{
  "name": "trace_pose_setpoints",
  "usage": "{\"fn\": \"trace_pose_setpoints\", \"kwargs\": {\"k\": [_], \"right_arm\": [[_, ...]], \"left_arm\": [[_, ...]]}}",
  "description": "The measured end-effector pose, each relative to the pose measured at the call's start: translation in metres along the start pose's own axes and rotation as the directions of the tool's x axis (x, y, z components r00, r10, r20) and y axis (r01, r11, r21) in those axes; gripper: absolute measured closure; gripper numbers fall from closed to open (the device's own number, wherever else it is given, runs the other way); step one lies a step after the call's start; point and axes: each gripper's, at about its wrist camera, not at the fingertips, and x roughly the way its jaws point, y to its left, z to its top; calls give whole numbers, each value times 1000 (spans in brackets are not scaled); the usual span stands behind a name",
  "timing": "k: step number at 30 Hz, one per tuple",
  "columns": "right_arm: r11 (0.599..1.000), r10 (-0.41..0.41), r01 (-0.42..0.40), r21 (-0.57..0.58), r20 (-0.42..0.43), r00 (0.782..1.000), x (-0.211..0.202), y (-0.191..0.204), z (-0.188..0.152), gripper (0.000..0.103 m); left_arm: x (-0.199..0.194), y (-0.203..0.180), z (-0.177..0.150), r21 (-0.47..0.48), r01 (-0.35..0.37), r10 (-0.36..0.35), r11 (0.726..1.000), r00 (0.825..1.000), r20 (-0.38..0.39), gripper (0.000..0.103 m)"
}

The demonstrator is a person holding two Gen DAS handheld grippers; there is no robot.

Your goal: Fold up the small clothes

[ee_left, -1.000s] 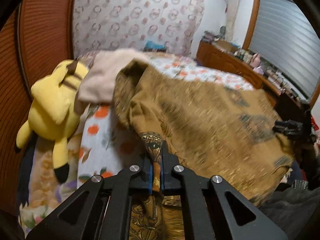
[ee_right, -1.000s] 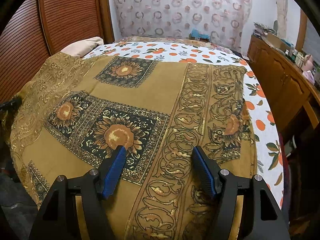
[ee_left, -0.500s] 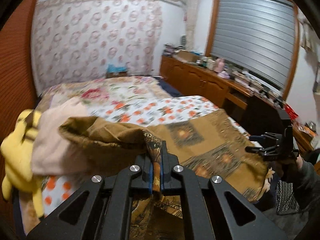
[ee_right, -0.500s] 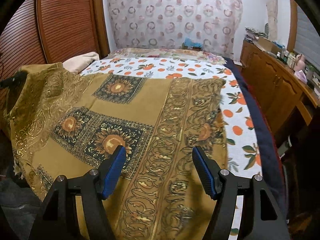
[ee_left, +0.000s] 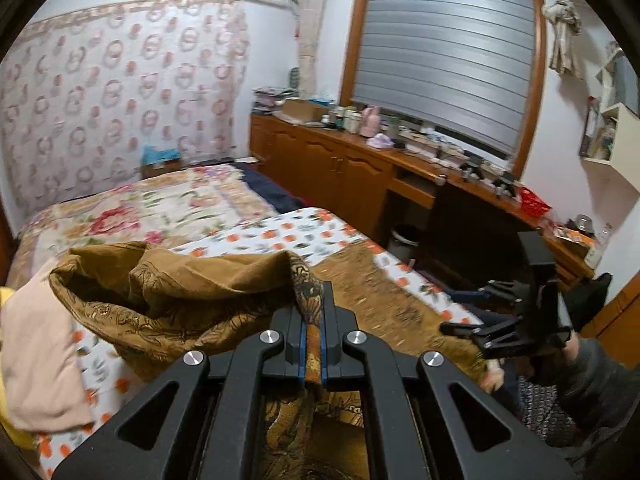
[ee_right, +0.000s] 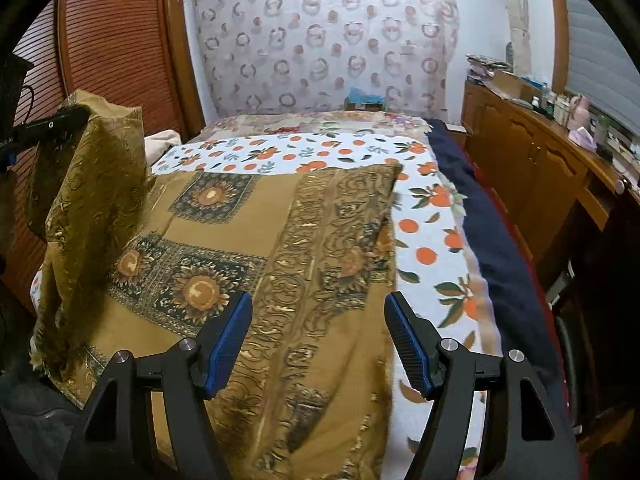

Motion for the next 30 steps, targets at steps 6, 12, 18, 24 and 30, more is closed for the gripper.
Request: {"fn": "trace_pose_setpoints", "kwargs": {"k": [6, 12, 18, 24, 30], "right_arm": [[1000, -17, 17, 18, 19, 1000, -11, -13, 0, 33], [999, -25, 25, 36, 19, 999, -12, -22, -2, 33], [999, -24, 23, 38, 13, 1000, -7, -25, 0, 33], [1000, 11, -12, 21, 31, 999, -2, -16, 11, 33], [998, 55, -54, -30, 31, 998, 15, 3, 24, 33]], "left_arm": [[22, -35, 19, 18, 100, -100, 995, 995, -25, 98], [40, -52, 10, 39, 138, -133, 990, 985, -110, 64], [30, -41, 3, 33, 87, -84, 996, 993, -82, 27], [17, -14, -16, 22, -41, 43, 999, 996, -75, 27], [13, 11, -42, -21, -135, 133, 991, 987, -90, 27]]}}
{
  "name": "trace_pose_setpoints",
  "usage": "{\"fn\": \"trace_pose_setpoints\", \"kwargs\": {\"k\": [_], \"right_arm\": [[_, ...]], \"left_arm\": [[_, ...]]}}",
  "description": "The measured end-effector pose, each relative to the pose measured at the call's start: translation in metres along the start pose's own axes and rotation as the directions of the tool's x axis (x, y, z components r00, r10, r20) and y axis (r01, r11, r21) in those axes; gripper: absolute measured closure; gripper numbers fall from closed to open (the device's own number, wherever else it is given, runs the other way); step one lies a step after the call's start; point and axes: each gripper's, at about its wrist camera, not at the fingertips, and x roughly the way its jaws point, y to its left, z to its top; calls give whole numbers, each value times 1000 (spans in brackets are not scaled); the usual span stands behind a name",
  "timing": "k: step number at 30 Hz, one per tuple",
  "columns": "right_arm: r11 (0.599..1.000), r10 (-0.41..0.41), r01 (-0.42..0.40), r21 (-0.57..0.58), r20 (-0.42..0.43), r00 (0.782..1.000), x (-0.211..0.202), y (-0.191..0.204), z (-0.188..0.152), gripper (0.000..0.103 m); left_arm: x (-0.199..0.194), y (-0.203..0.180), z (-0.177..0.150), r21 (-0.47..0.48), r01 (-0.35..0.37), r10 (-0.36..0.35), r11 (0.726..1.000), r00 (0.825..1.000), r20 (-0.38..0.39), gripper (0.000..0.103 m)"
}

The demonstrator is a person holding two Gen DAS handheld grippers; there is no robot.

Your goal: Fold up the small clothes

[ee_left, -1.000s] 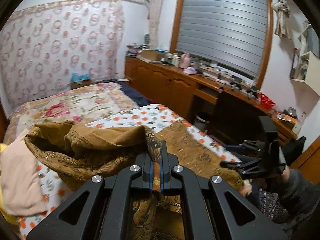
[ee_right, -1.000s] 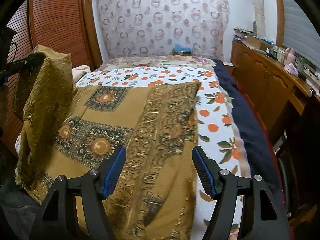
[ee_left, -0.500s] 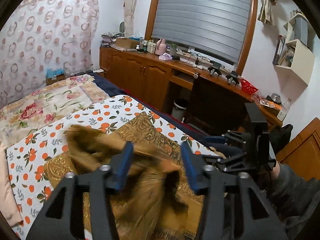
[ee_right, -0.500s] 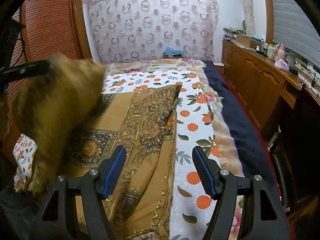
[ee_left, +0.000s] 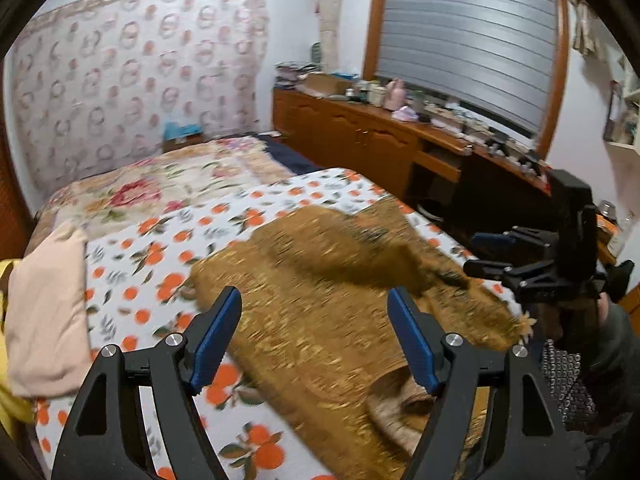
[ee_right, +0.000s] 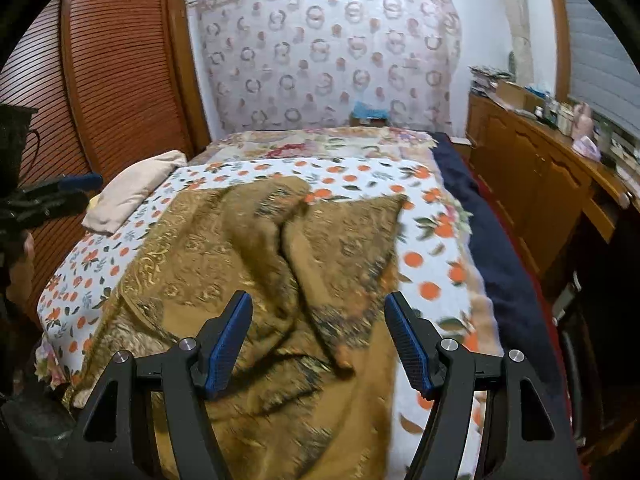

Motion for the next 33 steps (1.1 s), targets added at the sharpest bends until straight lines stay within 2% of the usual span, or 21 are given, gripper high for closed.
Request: {"fn": "trace_pose_setpoints", "kwargs": {"k": [3, 11, 14, 16, 18, 20, 21, 25, 27, 30, 32, 33], "right_arm": [[1000, 8, -8, -24, -37, 999, 21, 5, 3, 33], [999, -2, -4, -40, -142, 990, 70, 1, 9, 33], [999, 6, -15, -47, -171, 985, 78, -1, 8, 44], [998, 10, -20, -52, -189, 982, 83, -2, 6, 57], [997, 34, -46, -55, -202, 979, 83, 0, 5, 83], [995, 58, -73, -68, -192, 980, 77, 4, 6, 95], [994, 68, -82, -74, -176, 982, 72, 6, 7, 97], [991, 106, -113, -73, -85, 991, 31, 11, 21, 98], [991, 97, -100, -86, -49, 994, 6, 12, 25, 99], [995, -9, 2, -97, -70, 998, -18, 4, 26, 99], [993, -54, 42, -112, -107, 993, -16, -6, 20, 98], [993, -66, 51, -110, -138, 988, -9, -11, 16, 92]], "left_arm": [[1, 8, -9, -13, -32, 32, 999, 999, 0, 27], [3, 14, -20, -20, -62, 62, 998, 998, 6, 27], [2, 16, -23, -24, -62, 62, 998, 998, 10, 27], [1, 17, -24, -28, -62, 62, 998, 998, 12, 27], [1, 19, -26, -33, -60, 61, 998, 998, 12, 27], [0, 21, -27, -42, -59, 59, 997, 998, 12, 27], [1, 22, -27, -46, -59, 59, 997, 998, 12, 27], [-1, 26, -30, -60, -58, 59, 996, 998, 16, 27], [-2, 27, -30, -63, -57, 59, 996, 998, 19, 27], [-3, 28, -31, -65, -51, 52, 997, 998, 20, 27], [-3, 28, -30, -67, -45, 47, 997, 999, 22, 27], [-1, 28, -30, -69, -41, 43, 997, 999, 22, 27]]}}
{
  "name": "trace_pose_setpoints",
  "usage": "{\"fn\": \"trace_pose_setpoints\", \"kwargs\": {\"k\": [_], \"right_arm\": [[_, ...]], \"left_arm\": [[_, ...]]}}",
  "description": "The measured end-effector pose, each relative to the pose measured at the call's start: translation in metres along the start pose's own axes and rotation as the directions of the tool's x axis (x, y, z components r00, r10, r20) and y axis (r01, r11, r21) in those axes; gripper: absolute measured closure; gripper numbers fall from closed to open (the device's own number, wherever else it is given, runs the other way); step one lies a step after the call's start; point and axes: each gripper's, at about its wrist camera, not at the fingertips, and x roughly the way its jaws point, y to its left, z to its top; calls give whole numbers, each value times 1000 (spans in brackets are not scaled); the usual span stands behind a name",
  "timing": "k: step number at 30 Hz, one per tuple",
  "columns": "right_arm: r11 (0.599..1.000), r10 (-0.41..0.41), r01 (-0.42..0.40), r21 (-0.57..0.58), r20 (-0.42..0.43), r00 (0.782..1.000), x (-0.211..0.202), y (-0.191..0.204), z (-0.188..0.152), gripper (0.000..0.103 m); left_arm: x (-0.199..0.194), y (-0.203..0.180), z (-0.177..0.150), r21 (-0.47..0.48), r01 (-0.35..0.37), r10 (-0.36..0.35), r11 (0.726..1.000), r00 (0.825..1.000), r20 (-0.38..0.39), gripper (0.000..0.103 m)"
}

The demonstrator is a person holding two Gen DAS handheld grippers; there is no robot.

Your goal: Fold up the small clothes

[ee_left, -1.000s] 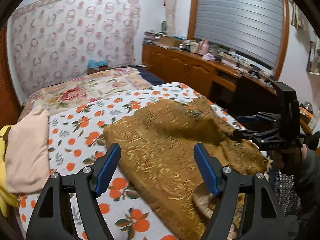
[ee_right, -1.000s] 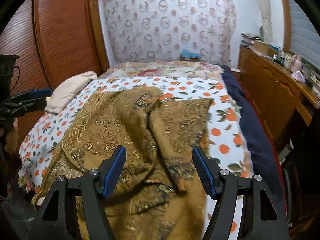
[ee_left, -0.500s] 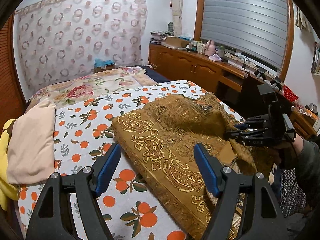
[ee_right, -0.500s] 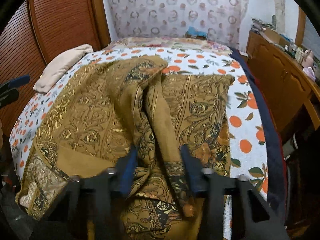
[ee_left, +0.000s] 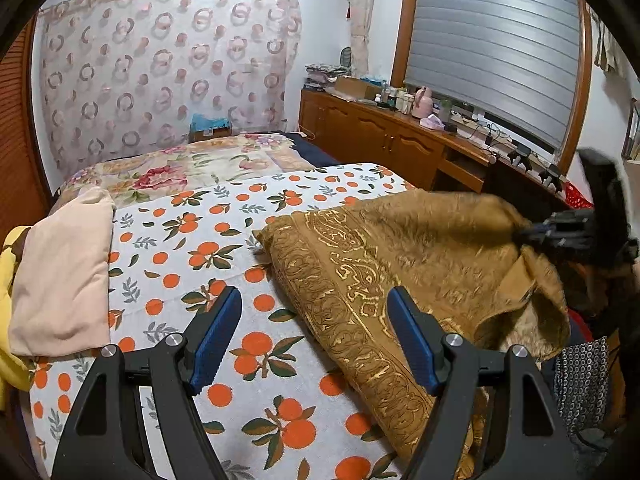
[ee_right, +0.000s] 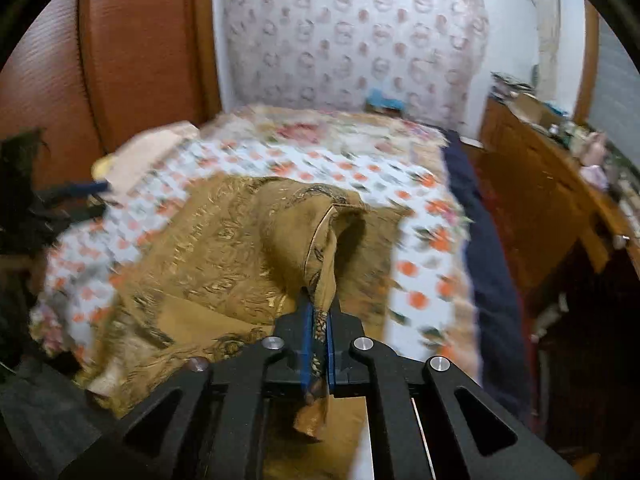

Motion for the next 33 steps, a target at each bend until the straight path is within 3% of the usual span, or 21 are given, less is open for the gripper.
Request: {"fn": "trace_pose_setpoints", "kwargs": {"k": [3, 5, 8, 15, 18, 28, 30, 31, 33], "right_arm": [[996, -77, 78, 34, -38, 996, 14, -7, -8, 70], [997, -55, 55, 52, -15, 998, 13, -5, -8, 69], [998, -14, 13, 56, 29, 999, 7, 7, -9, 59], [990, 131, -132, -48, -32, 991, 31, 51, -29, 56], [985, 135, -142, -101, -65, 989, 42, 69, -35, 51], [986, 76, -99, -132, -172, 982, 73, 69, -48, 50], [984, 74, -101, -147, -180, 981, 71, 64, -52, 53], [983, 72, -101, -154, -183, 980, 70, 63, -54, 59], [979, 97, -129, -158, -195, 976, 68, 62, -58, 93]], "left_arm": [[2, -2, -2, 5, -1, 1, 1000, 1000, -5, 27], [4, -4, -4, 4, 2, -2, 1000, 1000, -10, 27], [6, -6, -6, 5, 6, -6, 1000, 1000, -17, 27], [12, -16, -11, 15, 22, -22, 1000, 999, -37, 27], [13, -18, -14, 18, 31, -31, 999, 999, -43, 27], [15, -20, -17, 8, 48, -48, 999, 998, -44, 27], [16, -20, -18, 5, 53, -53, 999, 998, -46, 27], [16, -19, -18, 5, 53, -53, 999, 998, -46, 27], [17, -20, -18, 4, 55, -55, 998, 997, -47, 27]]}}
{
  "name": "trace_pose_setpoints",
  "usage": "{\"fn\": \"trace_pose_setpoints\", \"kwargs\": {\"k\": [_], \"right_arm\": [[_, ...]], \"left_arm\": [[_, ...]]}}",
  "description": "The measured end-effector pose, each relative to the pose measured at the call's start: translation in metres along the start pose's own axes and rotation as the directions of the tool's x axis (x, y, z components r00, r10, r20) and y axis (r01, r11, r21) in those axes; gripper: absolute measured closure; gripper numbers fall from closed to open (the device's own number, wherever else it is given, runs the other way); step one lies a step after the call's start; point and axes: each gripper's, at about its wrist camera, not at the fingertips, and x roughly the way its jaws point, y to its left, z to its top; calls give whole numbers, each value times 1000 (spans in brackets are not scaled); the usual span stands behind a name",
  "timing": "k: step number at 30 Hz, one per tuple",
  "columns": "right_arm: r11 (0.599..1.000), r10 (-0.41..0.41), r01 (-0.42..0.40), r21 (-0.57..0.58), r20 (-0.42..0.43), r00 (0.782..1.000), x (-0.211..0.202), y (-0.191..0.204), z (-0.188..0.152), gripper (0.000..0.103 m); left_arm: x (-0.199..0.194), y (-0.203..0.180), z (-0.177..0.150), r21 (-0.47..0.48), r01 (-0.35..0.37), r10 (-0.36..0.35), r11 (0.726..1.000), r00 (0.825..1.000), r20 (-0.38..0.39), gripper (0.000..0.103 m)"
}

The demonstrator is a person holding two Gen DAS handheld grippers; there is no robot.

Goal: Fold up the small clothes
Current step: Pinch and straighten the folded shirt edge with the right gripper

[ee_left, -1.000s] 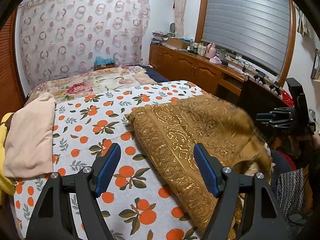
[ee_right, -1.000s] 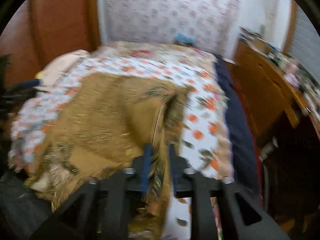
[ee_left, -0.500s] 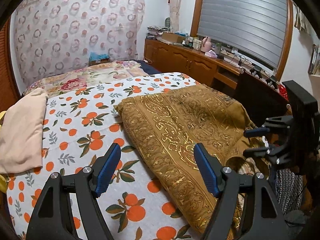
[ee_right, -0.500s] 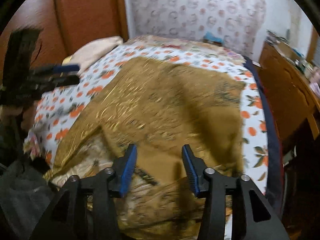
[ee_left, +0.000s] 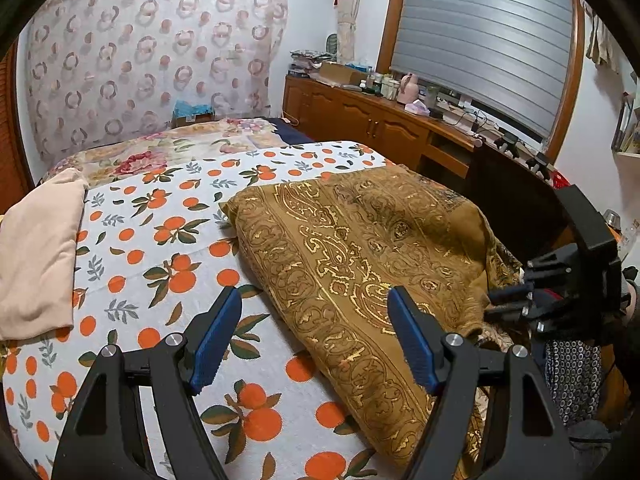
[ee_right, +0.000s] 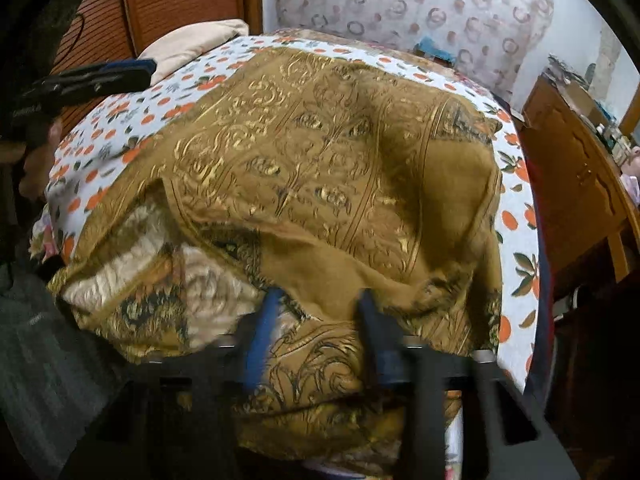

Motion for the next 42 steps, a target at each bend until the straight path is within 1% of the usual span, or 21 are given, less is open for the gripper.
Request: {"fn": "trace_pose_setpoints", "kwargs": {"k": [1, 2, 5, 7, 10, 12, 13, 15, 16, 17, 18, 22, 24, 28, 34, 39, 40, 41, 42], "right_arm": [[1000, -16, 16, -3, -1, 1000, -4, -1, -2, 96], [1000, -12, 12, -2, -3, 1000, -6, -2, -3, 98], [1000, 6, -6, -1, -11, 1000, -17, -7, -8, 98], [1000, -3, 2, -6, -19, 1000, -28, -12, -13, 98], [1000, -16, 15, -7, -65, 998, -45, -25, -25, 98], [1000, 9, -10, -8, -115, 993, -52, -28, -27, 98], [1000, -8, 8, -3, -121, 993, -56, -32, -31, 98], [1000, -13, 15, 17, -135, 991, -58, -38, -33, 98], [999, -30, 32, 7, -134, 991, -59, -38, -32, 98], [997, -71, 71, -5, -134, 988, -58, -37, -31, 98], [995, -99, 98, -10, -132, 986, -57, -35, -27, 91], [992, -120, 122, 20, -87, 989, -55, -33, -16, 87], [992, -121, 123, 35, -58, 991, -55, -28, -16, 83], [991, -125, 126, 54, -16, 992, -51, -22, -9, 83], [991, -125, 125, 48, 9, 992, -49, -13, -11, 83], [991, -130, 129, 39, 21, 991, -44, -17, -8, 82], [991, -132, 131, 37, 27, 991, -47, -24, -4, 82], [990, -135, 134, 36, 37, 990, -47, -25, -1, 79], [990, -139, 137, 36, 49, 989, -47, -28, 2, 69]], "left_arm": [[0, 0, 0, 0, 0, 0, 1000, 1000, 0, 27], [0, 0, 0, 1, 0, 1, 1000, 1000, -1, 27], [0, -1, 0, 4, 1, -1, 1000, 1000, 0, 27], [-1, -1, 0, 8, 1, -1, 1000, 1000, 1, 27], [-1, -2, 0, 10, 5, -5, 1000, 1000, 1, 27], [1, -3, 0, 12, 6, -6, 1000, 1000, 0, 27], [1, -3, 0, 12, 7, -7, 1000, 1000, 0, 27], [3, -3, 0, 11, 7, -7, 1000, 1000, -1, 27], [2, -3, 0, 12, 5, -5, 1000, 1000, -1, 27], [2, -3, 0, 12, 2, -2, 1000, 1000, -3, 27], [3, -3, 0, 11, 1, -1, 1000, 1000, -2, 27], [7, 0, 1, -2, -8, 8, 1000, 1000, -4, 27], [8, 2, 1, -7, -11, 11, 1000, 1000, -7, 27], [10, 3, 1, -7, -16, 16, 1000, 1000, -11, 27], [9, 2, 1, -4, -17, 17, 1000, 1000, -11, 27], [11, 1, 1, -6, -19, 19, 1000, 1000, -17, 27], [12, 2, 1, -5, -21, 21, 1000, 1000, -18, 27], [13, 3, 2, -4, -26, 26, 1000, 1000, -17, 27], [15, 4, 4, -4, -31, 31, 1000, 999, -17, 27]]}}
